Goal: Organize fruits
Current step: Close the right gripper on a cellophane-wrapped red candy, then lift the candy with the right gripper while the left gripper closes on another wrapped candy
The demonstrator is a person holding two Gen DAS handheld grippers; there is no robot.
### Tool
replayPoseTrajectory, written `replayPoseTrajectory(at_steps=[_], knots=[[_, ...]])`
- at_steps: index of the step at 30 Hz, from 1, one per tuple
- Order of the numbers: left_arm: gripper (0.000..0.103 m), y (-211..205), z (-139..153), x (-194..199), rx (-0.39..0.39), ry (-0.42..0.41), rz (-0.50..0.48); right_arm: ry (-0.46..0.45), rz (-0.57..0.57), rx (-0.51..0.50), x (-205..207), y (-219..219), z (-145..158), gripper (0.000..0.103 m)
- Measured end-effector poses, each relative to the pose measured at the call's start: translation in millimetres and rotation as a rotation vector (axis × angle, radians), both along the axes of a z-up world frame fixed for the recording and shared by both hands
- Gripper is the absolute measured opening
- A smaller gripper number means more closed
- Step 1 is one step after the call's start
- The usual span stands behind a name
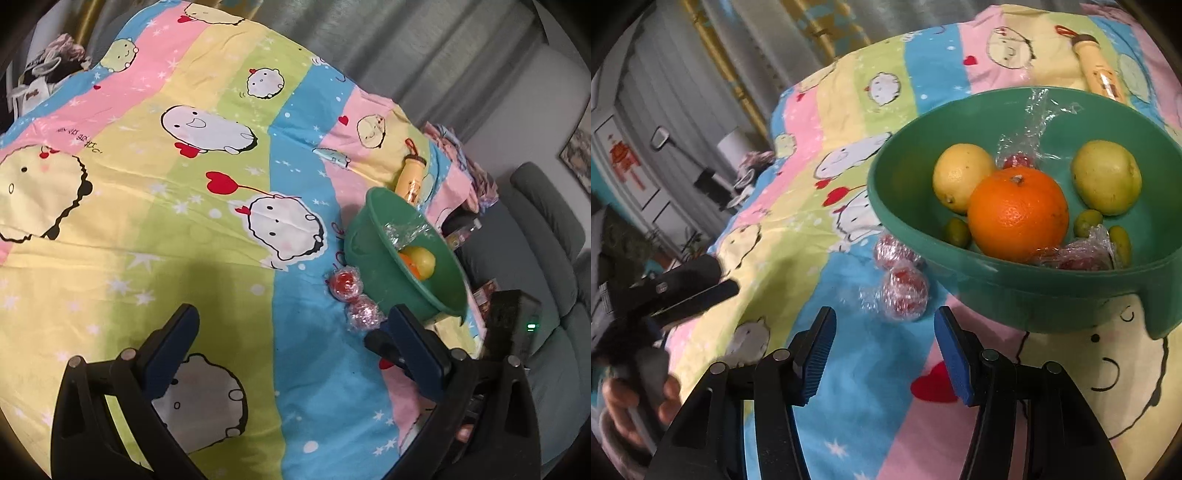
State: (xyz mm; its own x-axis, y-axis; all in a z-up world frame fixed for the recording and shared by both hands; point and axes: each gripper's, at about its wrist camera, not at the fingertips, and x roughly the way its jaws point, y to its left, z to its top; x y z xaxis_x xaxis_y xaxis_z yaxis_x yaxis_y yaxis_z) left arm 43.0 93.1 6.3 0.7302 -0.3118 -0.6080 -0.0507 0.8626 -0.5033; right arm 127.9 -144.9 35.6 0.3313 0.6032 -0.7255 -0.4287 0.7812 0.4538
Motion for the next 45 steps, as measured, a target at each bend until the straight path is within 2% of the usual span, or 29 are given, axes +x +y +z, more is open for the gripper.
replayPoseTrajectory(at_steps=[4,11,15,19,23,25,27,30,33,36,40,45], knots=[[0.102,4.7,3.9,-4.5,-0.007,-0.011,0.0,0.029,-0.092,-0.017,8.9,5.6,-6.6,0.058],[0.102,14.8,4.2,-8.6,-0.063,-0.01,0.0,0.017,-0.113,-0.073,16.2,26.6,-8.3,0.057],[0.102,21.3,5.8,-11.0,-0.105,-0.019,0.011,0.015,-0.134,-0.103,17.8,27.2,-9.9,0.046],[0.102,22.1,5.0,-11.4,-0.118,-0.013,0.021,0.029,-0.145,-0.092,19.6,18.6,-11.3,0.031],[0.102,20.0,3.2,-9.7,-0.113,-0.002,0.013,0.044,-0.115,-0.063,19.4,12.3,-10.9,0.029],[0.102,19.8,1.8,-7.9,-0.112,0.002,0.01,0.071,-0.091,-0.014,16.3,7.0,-9.3,0.029],[0.102,18.6,0.4,-6.2,-0.113,0.008,0.007,0.095,-0.055,0.039,9.4,-0.1,-6.9,0.029],[0.102,15.8,-4.6,-2.3,-0.116,0.026,0.006,0.092,0.016,0.047,-3.7,-8.0,-1.0,0.029],[0.102,11.8,-7.8,1.3,-0.104,0.037,0.0,0.093,0.078,0.029,-13.6,-15.6,3.5,0.029],[0.102,4.2,-9.2,4.6,-0.076,0.036,-0.021,0.077,0.115,0.058,-17.7,-27.6,9.5,0.029],[0.102,-11.6,-11.2,7.1,-0.023,0.019,-0.068,0.069,0.091,0.154,-20.2,-49.5,10.1,0.029],[0.102,-31.1,-13.6,7.8,0.082,-0.006,-0.107,0.112,0.091,0.169,-14.5,-59.8,4.2,0.029]])
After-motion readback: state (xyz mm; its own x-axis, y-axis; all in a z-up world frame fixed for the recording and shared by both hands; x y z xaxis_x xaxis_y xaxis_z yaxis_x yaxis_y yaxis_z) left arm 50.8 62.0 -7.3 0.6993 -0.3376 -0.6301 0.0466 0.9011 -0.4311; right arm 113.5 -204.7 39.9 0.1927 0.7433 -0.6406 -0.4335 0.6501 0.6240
